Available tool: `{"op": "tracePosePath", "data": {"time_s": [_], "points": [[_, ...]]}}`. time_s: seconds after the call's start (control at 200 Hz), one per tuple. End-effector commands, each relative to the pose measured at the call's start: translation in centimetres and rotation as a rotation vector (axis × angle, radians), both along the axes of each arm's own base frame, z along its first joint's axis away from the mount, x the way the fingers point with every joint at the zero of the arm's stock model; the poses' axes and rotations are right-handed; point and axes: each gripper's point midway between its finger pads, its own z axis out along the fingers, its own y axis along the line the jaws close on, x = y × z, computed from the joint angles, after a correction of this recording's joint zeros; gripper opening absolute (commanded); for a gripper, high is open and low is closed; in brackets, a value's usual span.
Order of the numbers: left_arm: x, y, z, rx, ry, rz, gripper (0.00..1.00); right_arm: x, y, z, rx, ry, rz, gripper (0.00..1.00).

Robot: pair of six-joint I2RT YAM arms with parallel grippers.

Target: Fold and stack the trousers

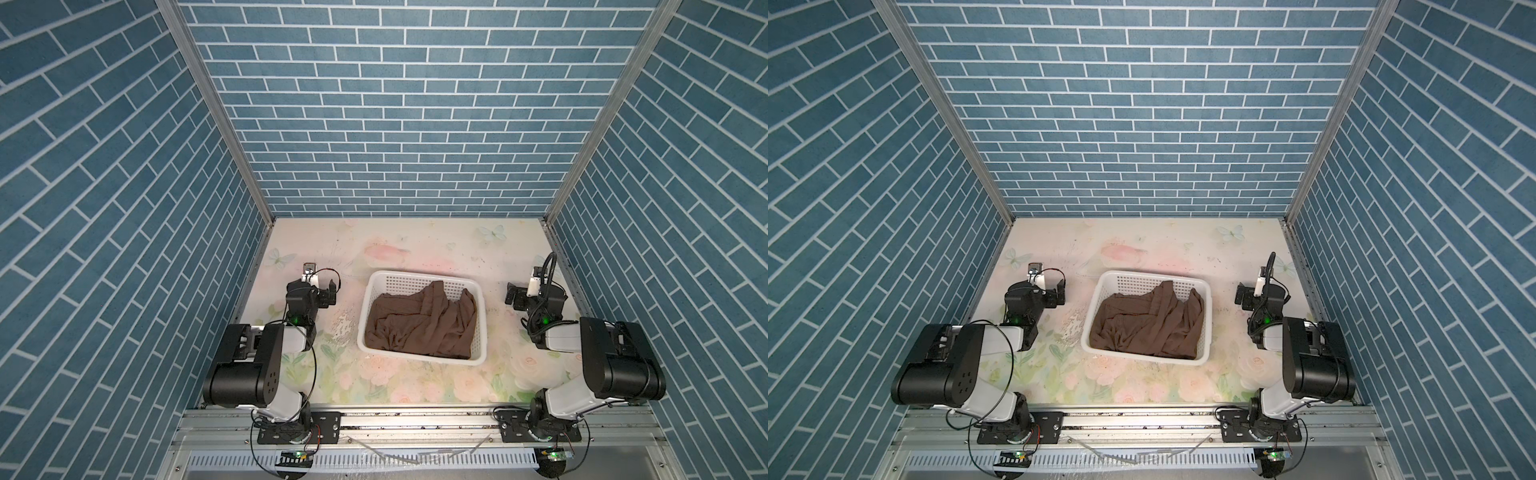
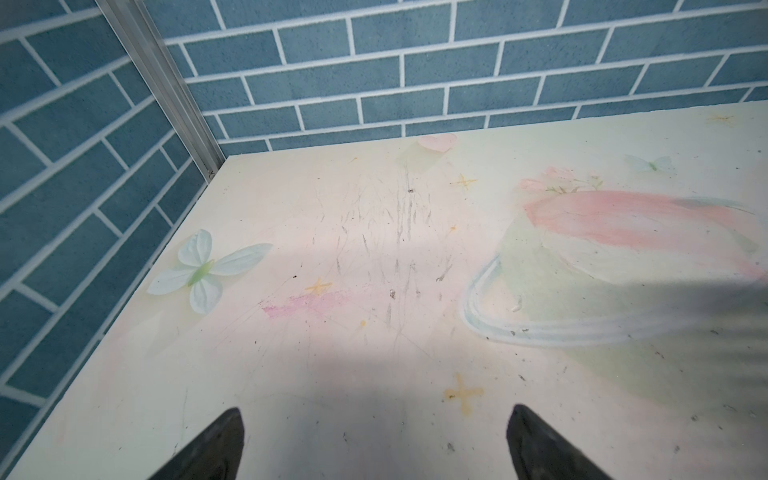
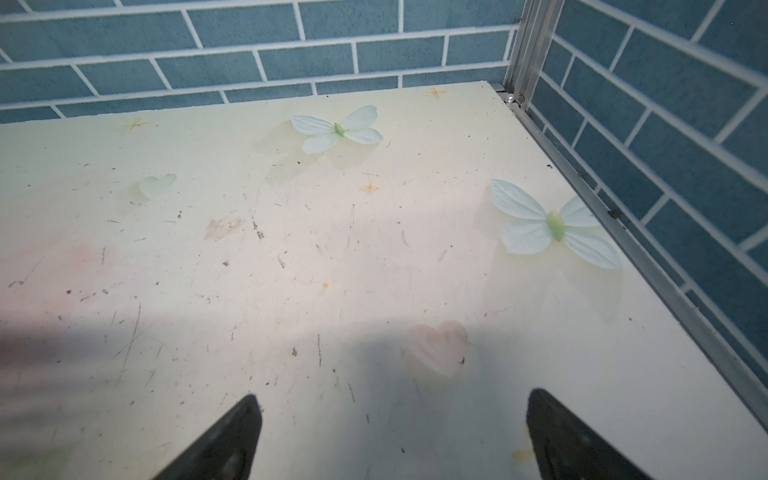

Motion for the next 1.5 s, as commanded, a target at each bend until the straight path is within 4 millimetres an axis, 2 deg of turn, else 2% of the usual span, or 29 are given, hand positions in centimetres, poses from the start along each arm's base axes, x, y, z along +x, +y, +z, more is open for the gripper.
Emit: {"op": "tracePosePath", "data": {"time_s": [0.0,0.215,0.35,0.445,0.53,0.615,0.73,0.875,0.975,1.075,1.2,1.27,1.36,1.495], "points": [[0.3,-0.1,0.1,0.009,0.000,-0.003,0.99,0.8,-0.1,1.2,-0.006,-0.041,0.002,0.99],[0.3,0.0,0.1,0.010,0.000,-0.003,0.99,0.8,0.0,1.2,0.001,-0.042,0.003,0.99],[0.3,0.1,0.1,-0.012,-0.001,-0.014,0.99,0.5,-1.4,1.6,-0.009,-0.054,-0.083,0.99],[0.2,-0.1,0.2,-0.032,-0.009,-0.039,0.99,-1.4,-3.4,3.6,-0.033,-0.121,-0.222,0.99],[0.2,-0.1,0.2,-0.030,-0.010,-0.037,0.99,-3.5,-4.8,5.2,-0.016,-0.105,-0.330,0.99],[0.2,-0.1,0.1,-0.030,-0.008,-0.037,0.99,-4.9,-4.7,6.7,0.011,-0.077,-0.345,0.99],[0.2,-0.1,0.2,-0.030,-0.009,-0.037,0.99,-6.5,-4.6,7.5,0.073,0.005,-0.382,0.99],[0.2,-0.1,0.2,-0.030,-0.008,-0.037,0.99,-8.1,-3.0,9.1,0.097,0.028,-0.368,0.99],[0.2,0.0,0.1,-0.035,-0.009,-0.039,0.99,-9.4,-1.0,10.1,0.112,0.040,-0.320,0.99],[0.0,0.1,0.2,-0.060,-0.022,-0.057,0.99,-10.3,1.3,10.2,0.156,0.095,-0.231,0.99],[-0.3,-0.8,0.7,-0.062,-0.049,-0.112,0.99,-11.4,2.0,9.5,0.172,0.225,-0.225,0.99],[-1.0,-1.3,2.0,-0.058,-0.084,-0.142,0.99,-11.9,2.4,9.2,0.156,0.319,-0.211,0.99],[-1.8,0.3,4.2,-0.043,-0.103,-0.032,0.99,-12.5,3.7,8.9,0.144,0.392,-0.141,0.98],[-3.3,2.3,7.7,-0.084,-0.107,0.153,0.99,-12.9,5.7,9.0,0.188,0.399,-0.040,0.87]]}}
